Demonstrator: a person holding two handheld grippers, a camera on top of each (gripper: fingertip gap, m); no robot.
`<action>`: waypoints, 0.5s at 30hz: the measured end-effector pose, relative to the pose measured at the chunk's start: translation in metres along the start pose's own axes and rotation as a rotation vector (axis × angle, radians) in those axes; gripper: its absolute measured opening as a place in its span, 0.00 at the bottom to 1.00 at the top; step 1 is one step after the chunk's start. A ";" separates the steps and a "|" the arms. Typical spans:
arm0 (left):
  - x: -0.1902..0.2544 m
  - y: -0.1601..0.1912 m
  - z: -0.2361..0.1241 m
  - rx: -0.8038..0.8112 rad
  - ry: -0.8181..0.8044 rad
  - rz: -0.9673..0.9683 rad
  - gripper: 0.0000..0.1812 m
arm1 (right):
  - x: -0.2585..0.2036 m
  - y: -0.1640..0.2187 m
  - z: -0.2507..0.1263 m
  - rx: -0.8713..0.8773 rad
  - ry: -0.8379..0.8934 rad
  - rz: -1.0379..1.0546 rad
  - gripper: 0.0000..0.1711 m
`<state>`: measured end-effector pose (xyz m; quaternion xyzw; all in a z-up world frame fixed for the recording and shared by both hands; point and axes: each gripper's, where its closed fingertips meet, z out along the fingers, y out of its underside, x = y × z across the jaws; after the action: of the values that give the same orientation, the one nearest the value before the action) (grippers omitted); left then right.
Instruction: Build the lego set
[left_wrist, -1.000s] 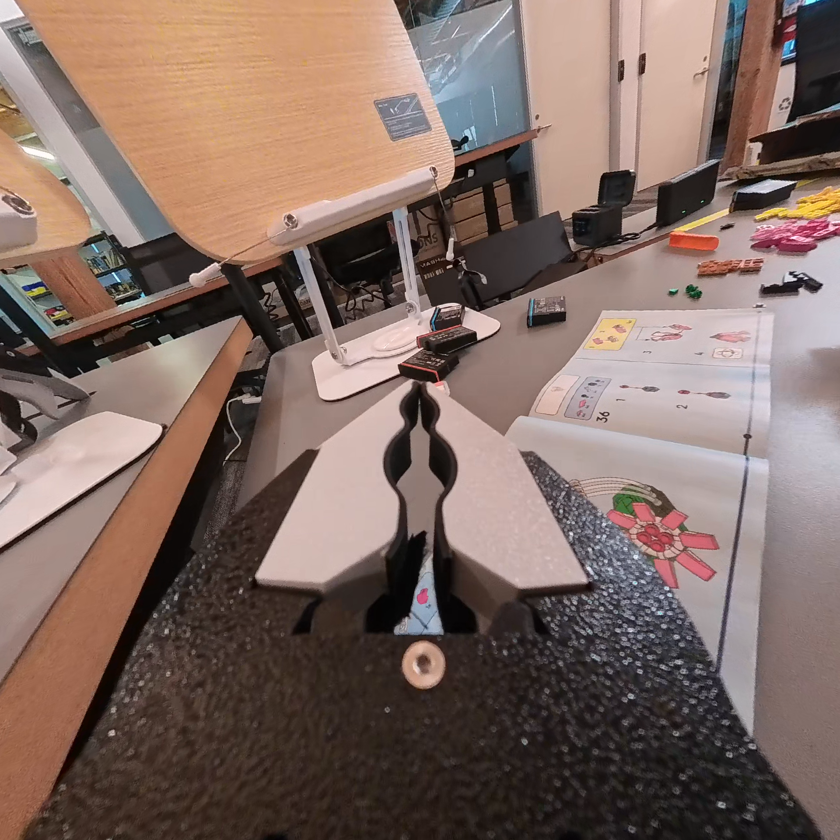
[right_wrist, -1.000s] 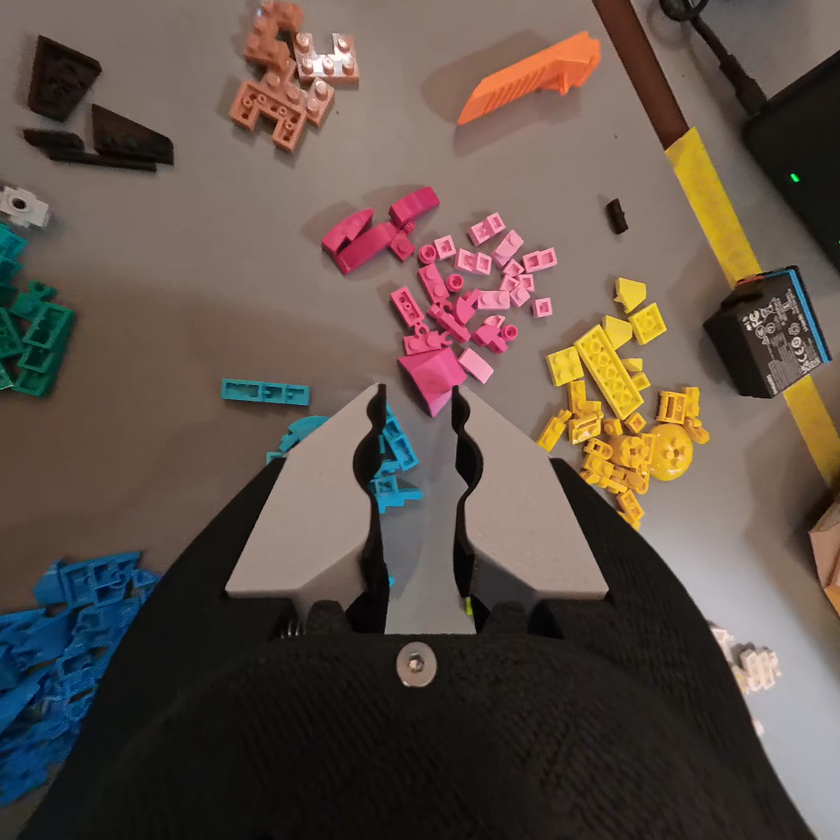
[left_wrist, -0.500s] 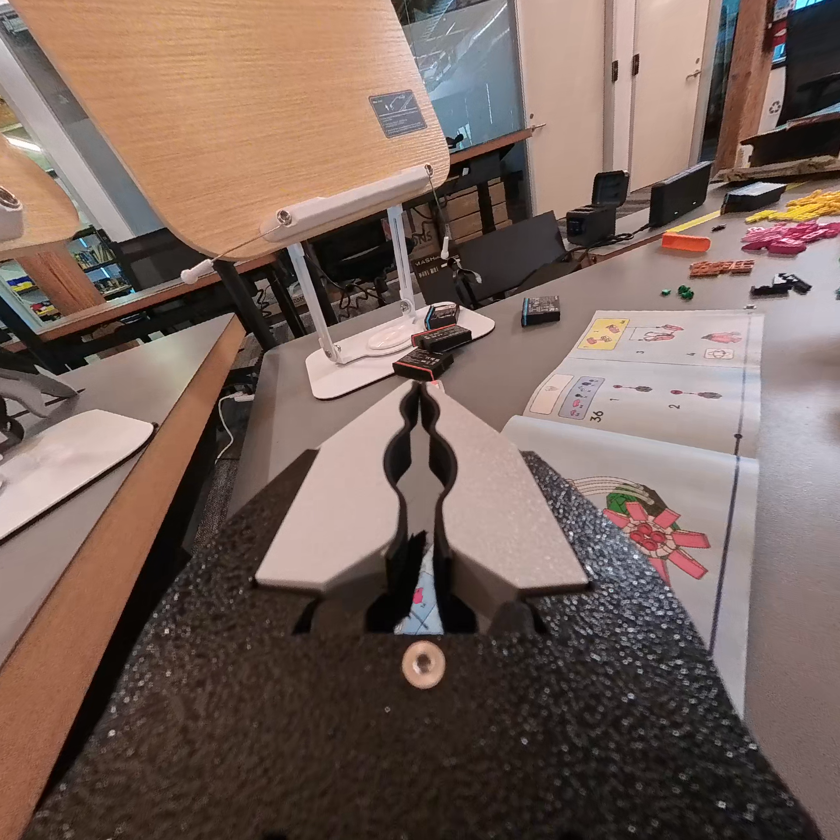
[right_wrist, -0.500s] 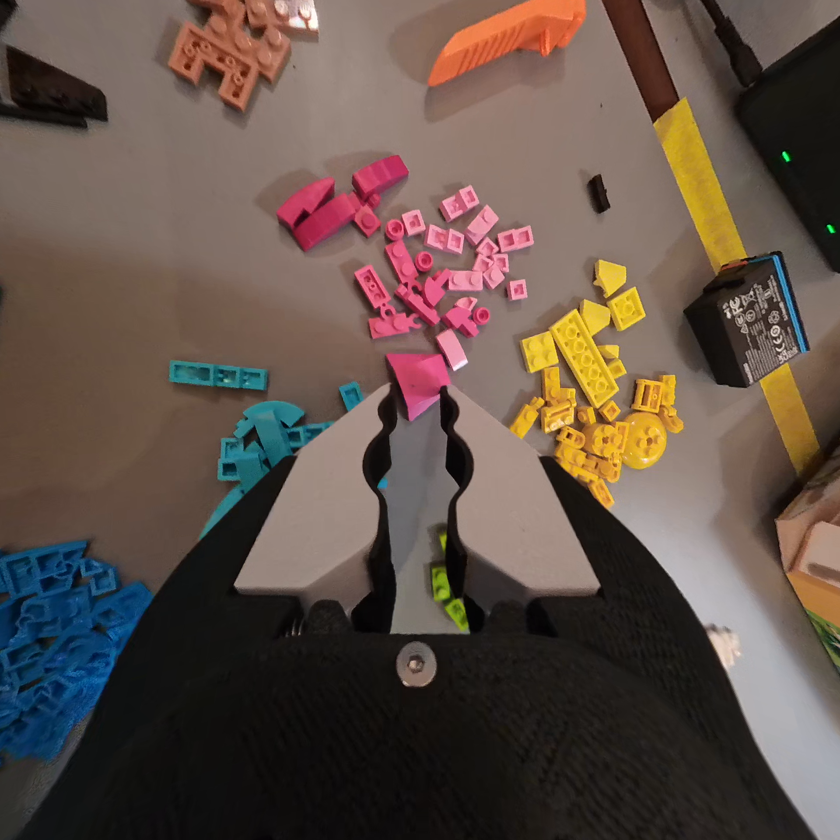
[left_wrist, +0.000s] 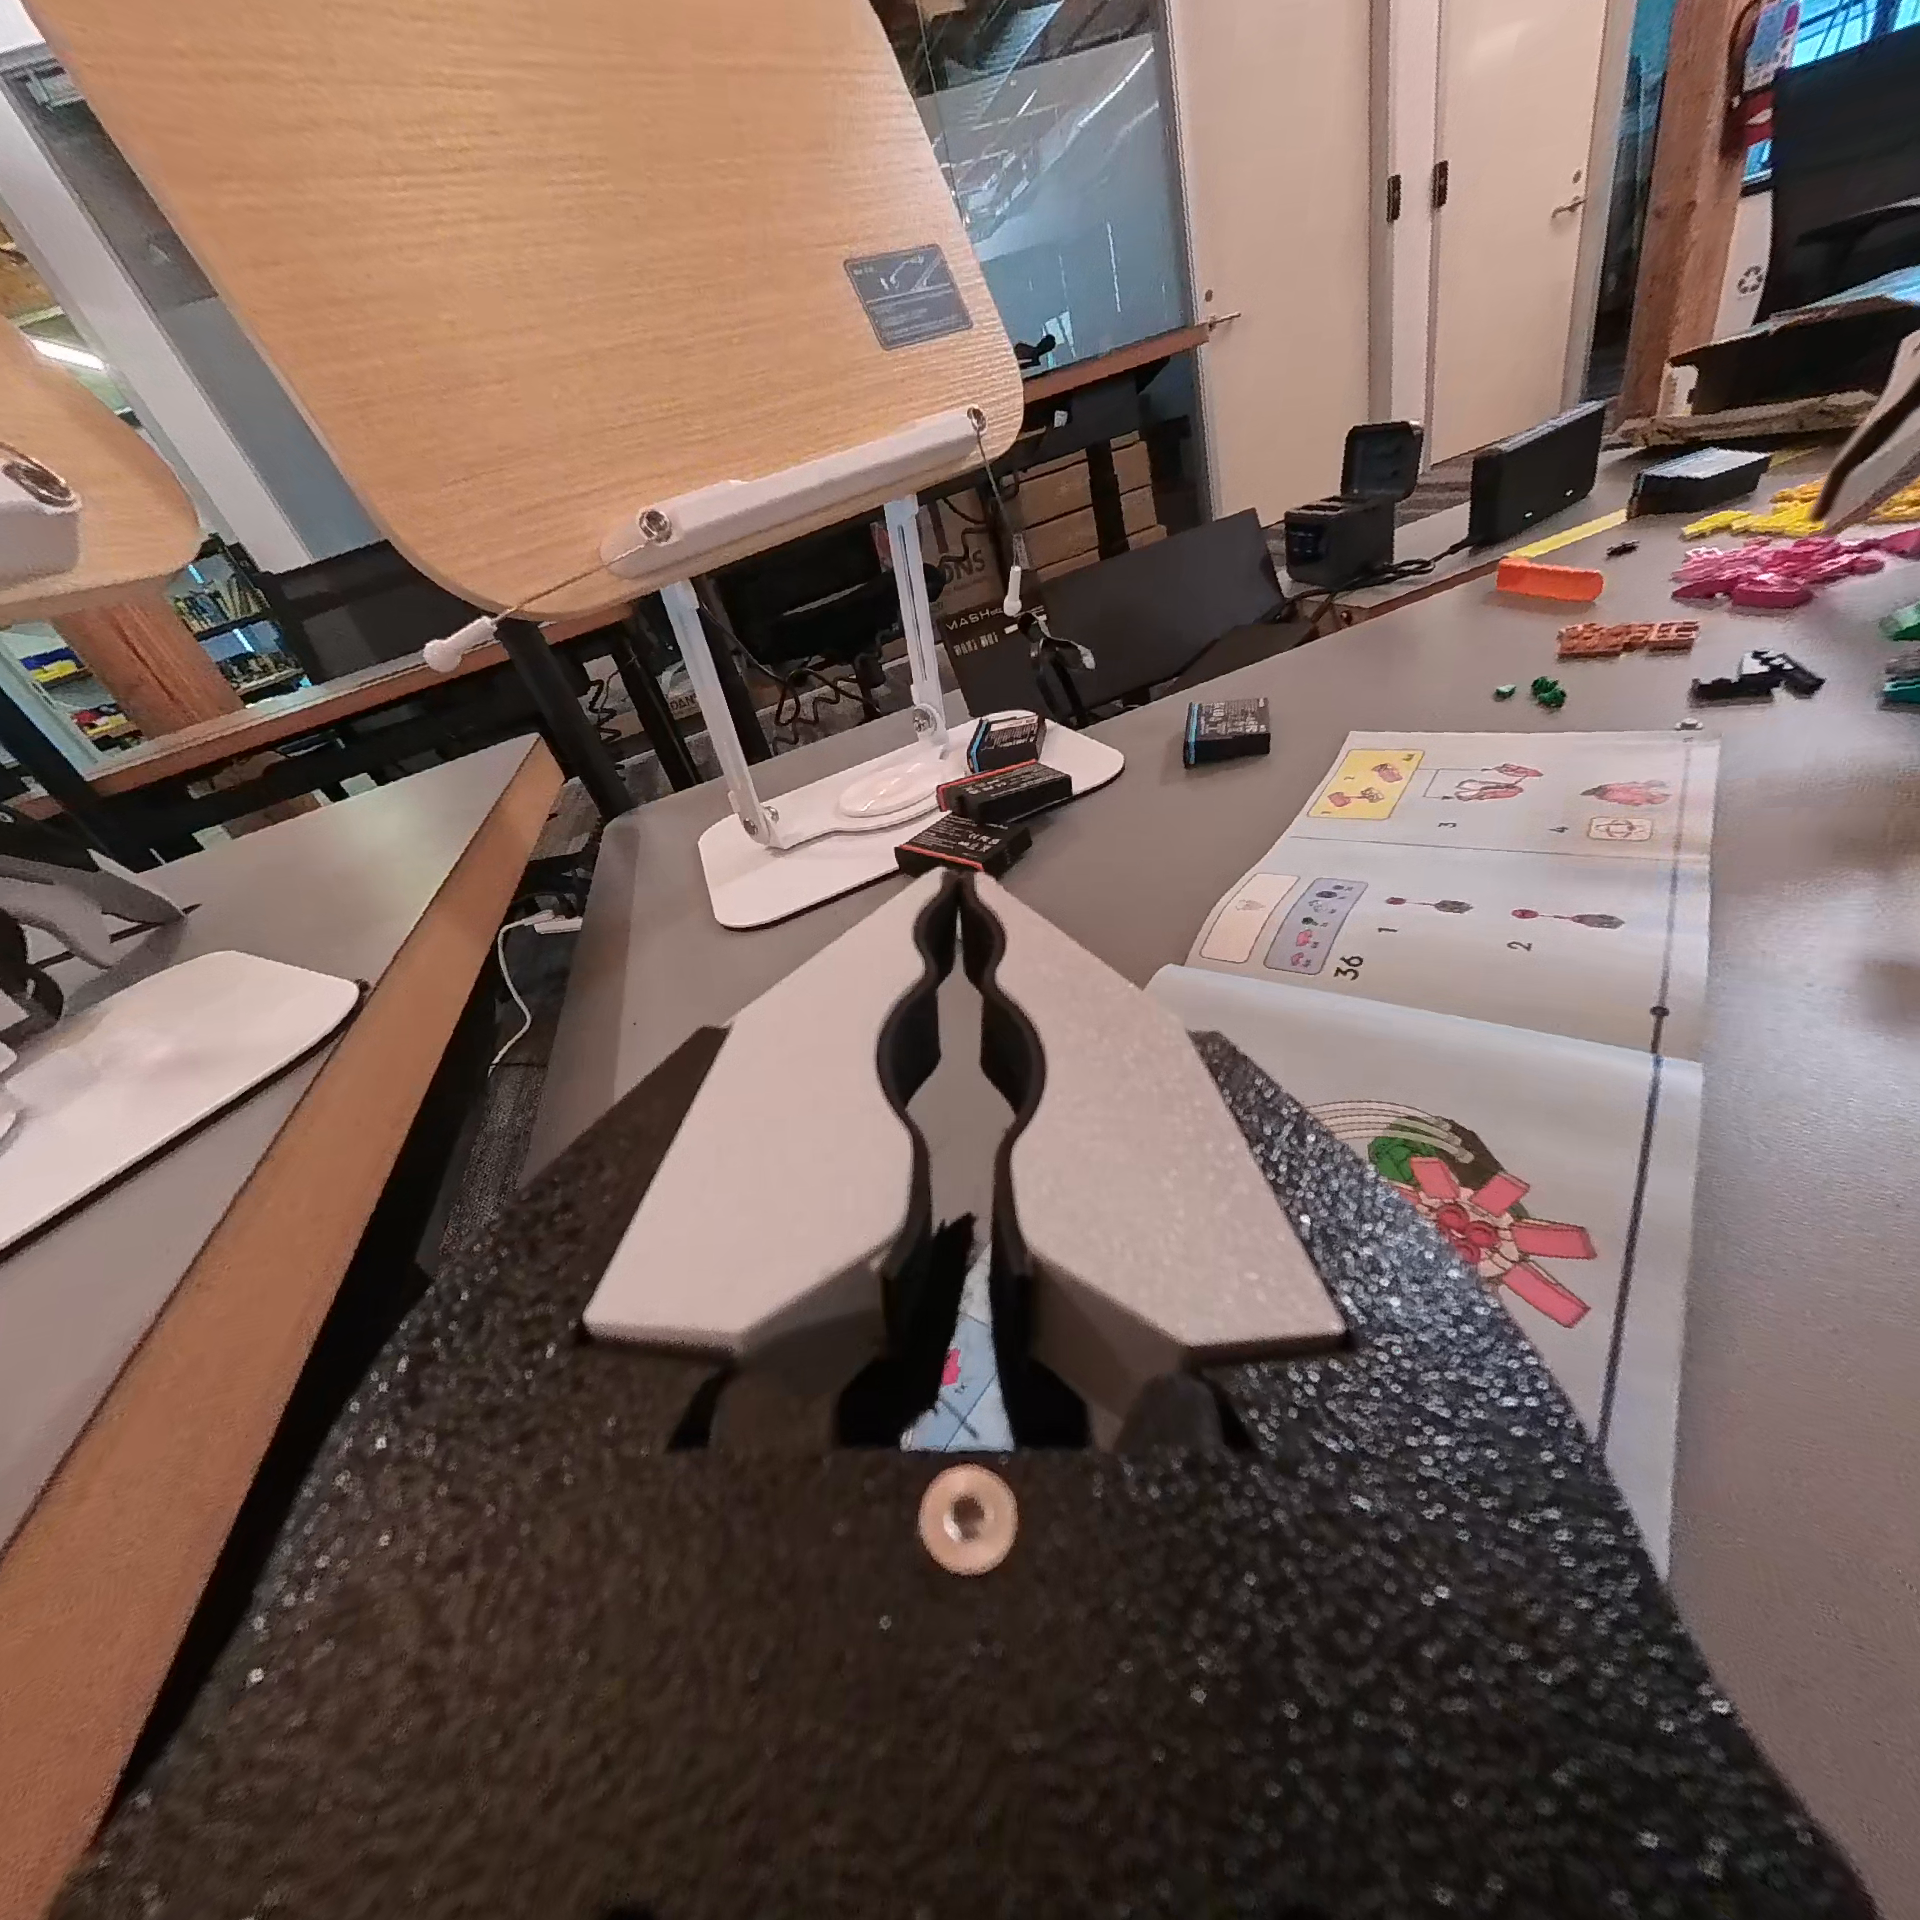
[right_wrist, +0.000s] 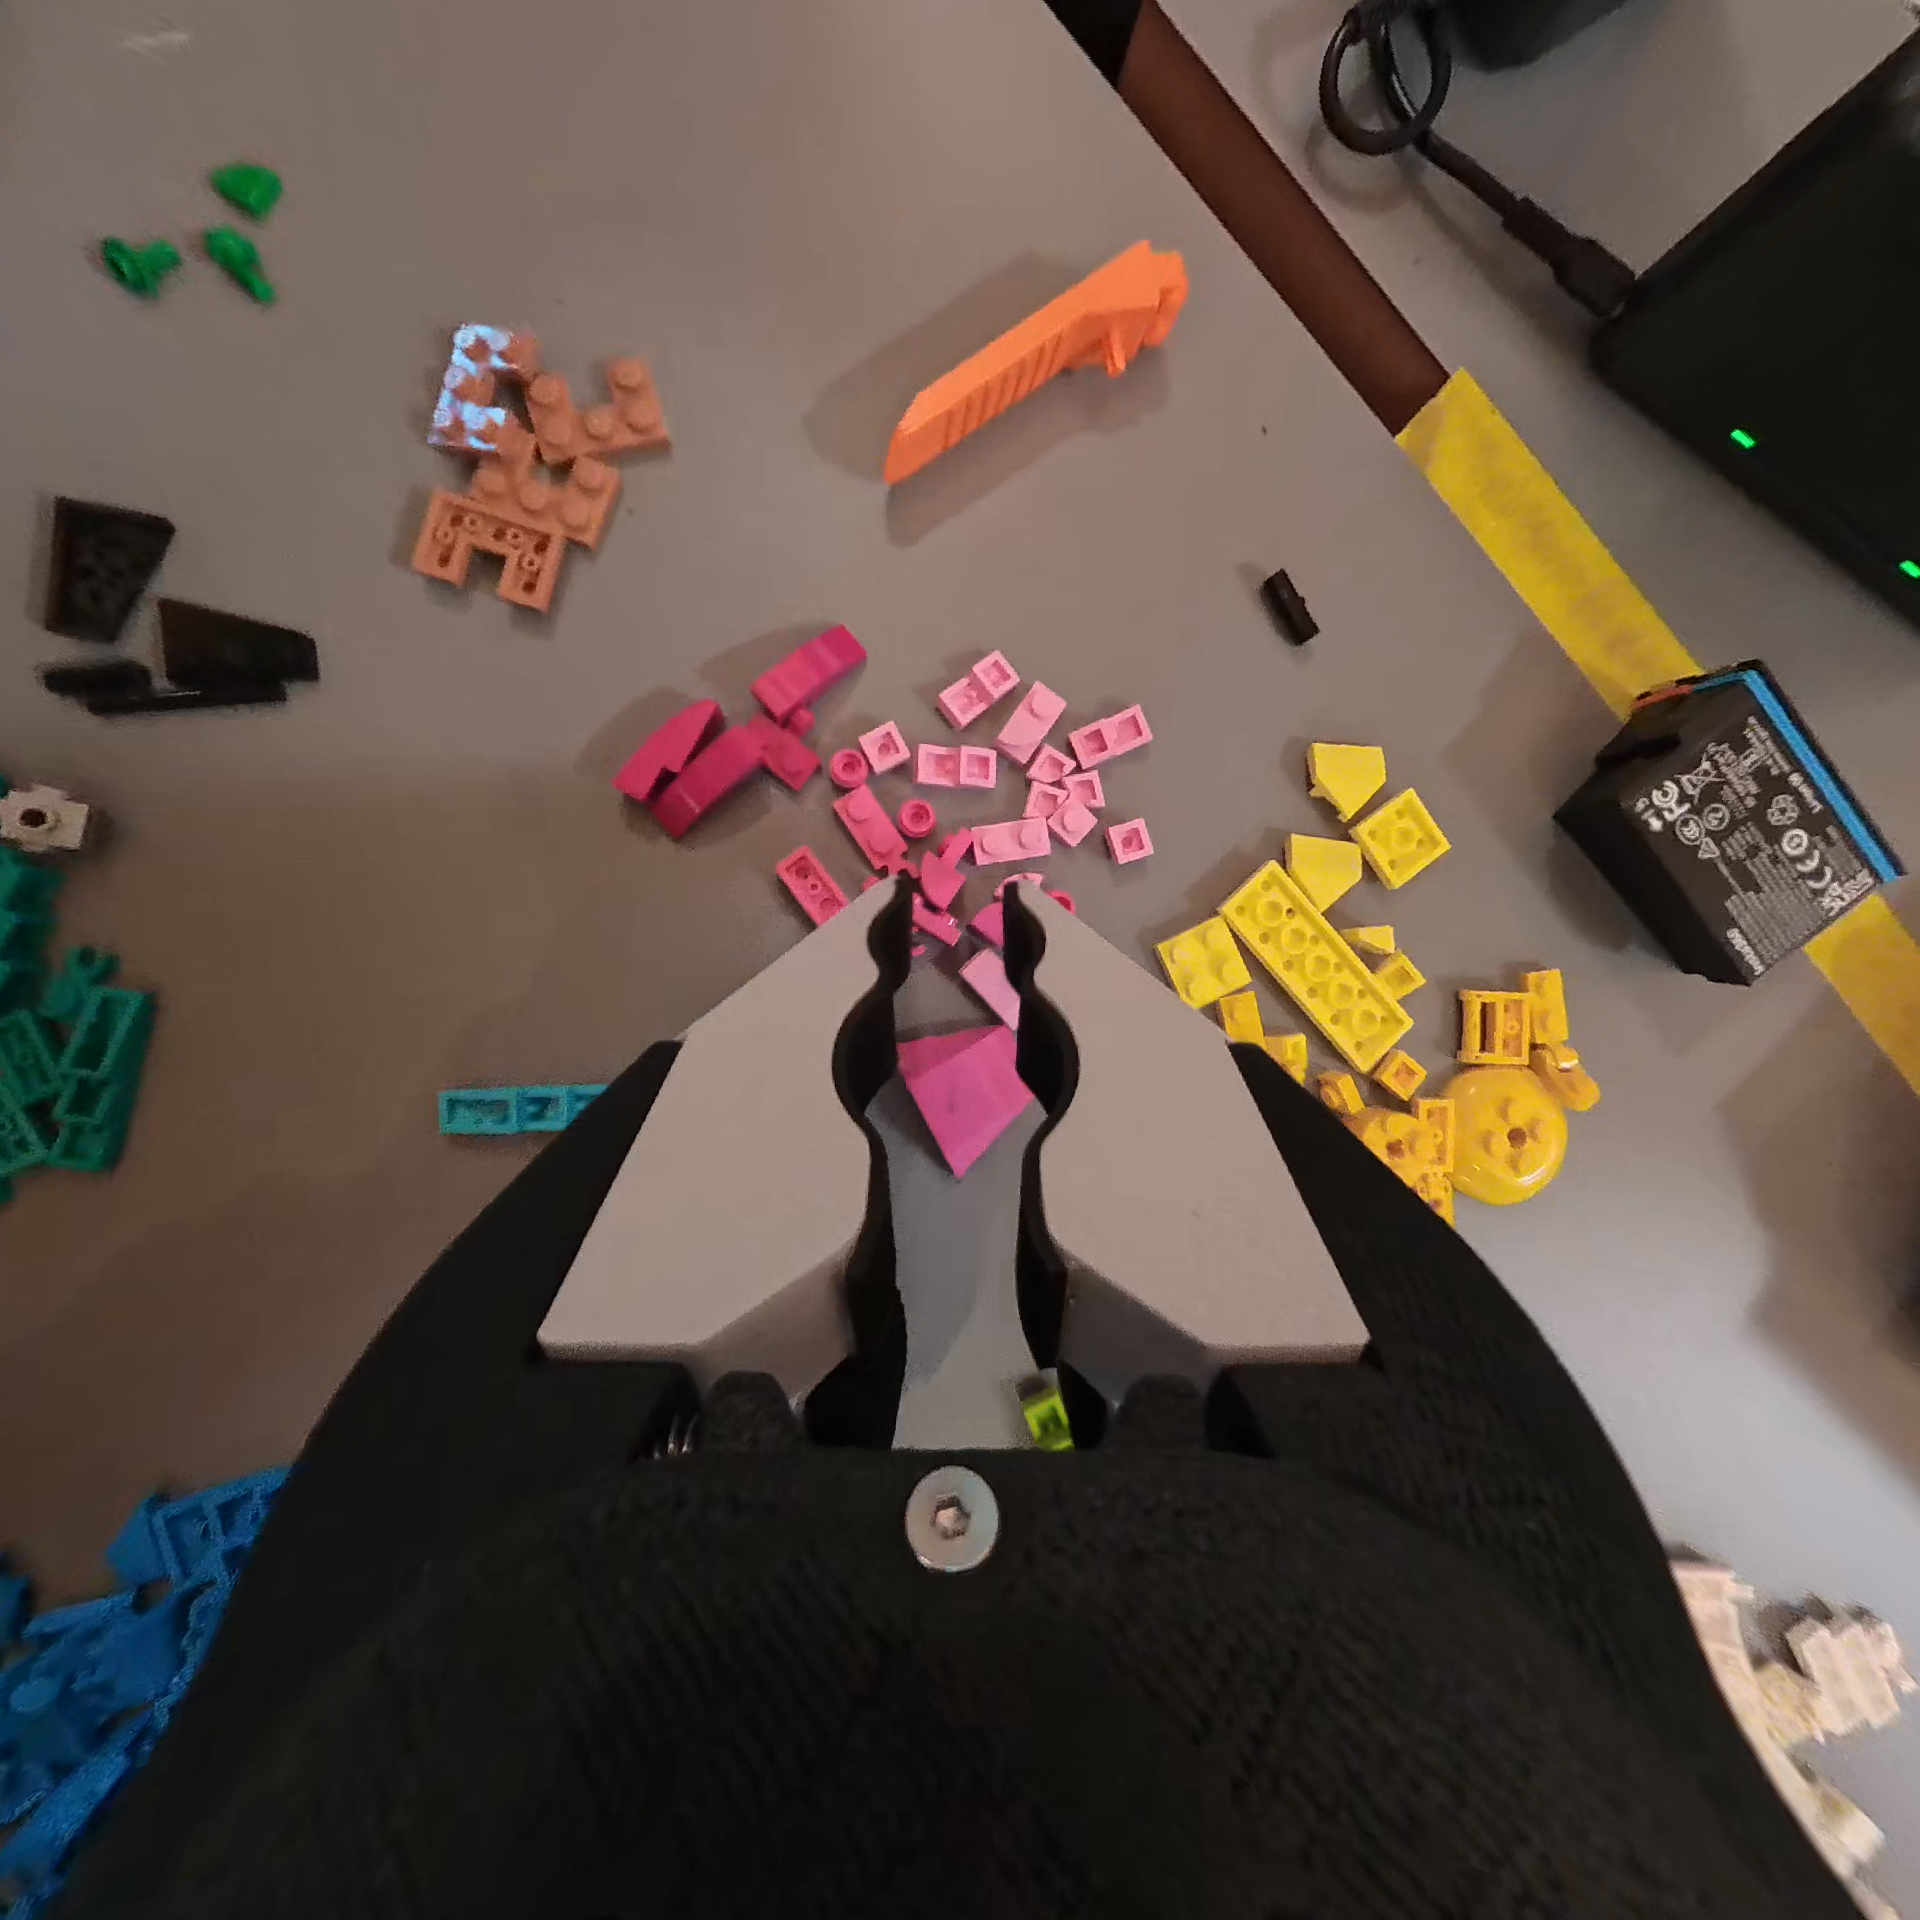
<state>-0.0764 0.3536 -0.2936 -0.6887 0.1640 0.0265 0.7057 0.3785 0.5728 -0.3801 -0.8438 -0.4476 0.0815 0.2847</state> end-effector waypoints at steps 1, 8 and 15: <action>0.000 0.000 0.000 0.001 0.001 -0.001 0.00 | 0.001 0.001 0.002 -0.008 -0.001 0.010 0.09; 0.000 -0.002 -0.001 0.007 0.000 -0.003 0.00 | 0.001 0.001 0.009 -0.040 -0.033 0.040 0.09; 0.000 -0.005 -0.003 0.017 -0.001 -0.004 0.00 | -0.001 -0.001 0.011 -0.051 -0.012 -0.008 0.04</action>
<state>-0.0757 0.3508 -0.2888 -0.6830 0.1625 0.0237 0.7117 0.3730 0.5773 -0.3886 -0.8484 -0.4548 0.0741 0.2607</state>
